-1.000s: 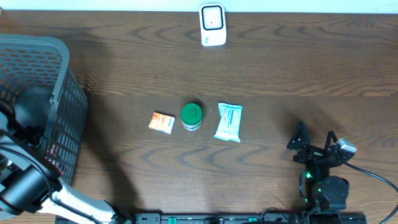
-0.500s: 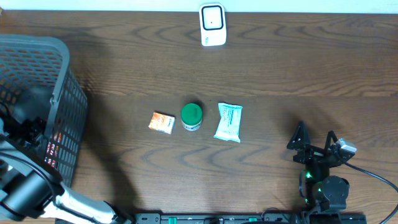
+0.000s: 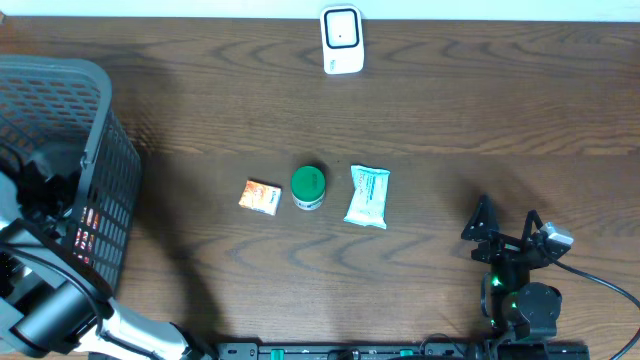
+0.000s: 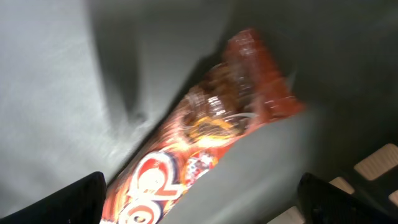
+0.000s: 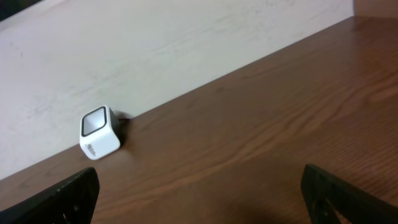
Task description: Scan the item barcode
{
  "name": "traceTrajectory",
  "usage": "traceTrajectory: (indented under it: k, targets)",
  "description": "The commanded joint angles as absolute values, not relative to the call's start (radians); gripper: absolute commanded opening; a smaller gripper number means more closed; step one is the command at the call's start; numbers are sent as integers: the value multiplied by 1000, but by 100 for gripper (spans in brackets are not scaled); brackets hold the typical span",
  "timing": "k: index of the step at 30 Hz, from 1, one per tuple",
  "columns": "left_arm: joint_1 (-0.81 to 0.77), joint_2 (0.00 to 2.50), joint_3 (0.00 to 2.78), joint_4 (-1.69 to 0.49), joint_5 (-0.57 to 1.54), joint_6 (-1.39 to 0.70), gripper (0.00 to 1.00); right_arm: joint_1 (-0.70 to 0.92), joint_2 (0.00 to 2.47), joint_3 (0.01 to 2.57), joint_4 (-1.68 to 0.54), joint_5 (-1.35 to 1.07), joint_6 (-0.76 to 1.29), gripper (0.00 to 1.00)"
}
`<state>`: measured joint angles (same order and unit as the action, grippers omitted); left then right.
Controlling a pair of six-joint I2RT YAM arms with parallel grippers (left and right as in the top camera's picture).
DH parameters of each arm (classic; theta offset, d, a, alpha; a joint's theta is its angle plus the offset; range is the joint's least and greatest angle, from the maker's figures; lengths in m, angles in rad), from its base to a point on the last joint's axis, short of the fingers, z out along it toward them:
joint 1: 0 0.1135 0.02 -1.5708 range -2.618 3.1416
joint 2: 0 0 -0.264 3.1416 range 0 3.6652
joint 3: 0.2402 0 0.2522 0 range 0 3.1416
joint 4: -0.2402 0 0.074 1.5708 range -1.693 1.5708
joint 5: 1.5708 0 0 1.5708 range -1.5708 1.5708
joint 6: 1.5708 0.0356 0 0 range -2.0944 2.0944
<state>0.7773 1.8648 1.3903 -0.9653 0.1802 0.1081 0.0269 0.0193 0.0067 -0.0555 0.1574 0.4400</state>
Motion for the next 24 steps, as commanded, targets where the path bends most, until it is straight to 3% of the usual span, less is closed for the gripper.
traceTrajectory:
  k: [1,9,24]
  targets:
    - [742,1860,1359,-949,96,149,98,28,18,6,-57,163,437,99]
    - [717,1871,1324,-902,-64,94,98,28,18,6,-57,163,437,99]
    - [716,1973,1281,-876,-23,92,98,28,18,6,-57,163,437,99]
